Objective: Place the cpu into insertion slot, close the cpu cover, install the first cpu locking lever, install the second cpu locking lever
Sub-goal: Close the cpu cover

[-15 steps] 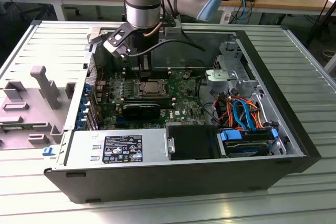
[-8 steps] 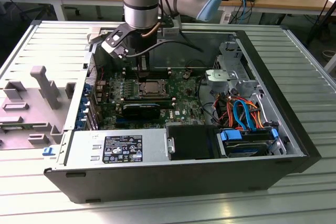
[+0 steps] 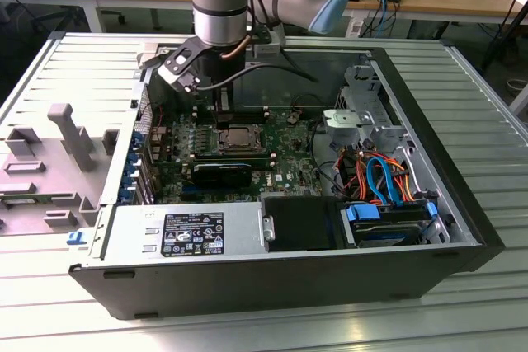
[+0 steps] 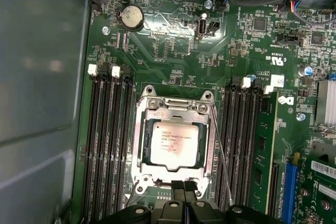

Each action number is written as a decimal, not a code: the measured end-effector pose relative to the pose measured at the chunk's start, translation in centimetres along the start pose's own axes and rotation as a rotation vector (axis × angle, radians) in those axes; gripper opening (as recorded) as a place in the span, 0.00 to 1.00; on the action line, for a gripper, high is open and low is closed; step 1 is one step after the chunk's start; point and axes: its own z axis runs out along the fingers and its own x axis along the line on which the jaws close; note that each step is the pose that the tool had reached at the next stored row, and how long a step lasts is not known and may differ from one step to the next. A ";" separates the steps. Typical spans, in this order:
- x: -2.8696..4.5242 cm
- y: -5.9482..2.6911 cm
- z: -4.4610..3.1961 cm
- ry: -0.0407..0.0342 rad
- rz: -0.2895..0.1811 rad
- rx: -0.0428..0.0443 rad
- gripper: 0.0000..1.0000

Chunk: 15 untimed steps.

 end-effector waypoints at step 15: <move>0.07 -0.32 0.28 0.0003 0.000 -0.0002 0.11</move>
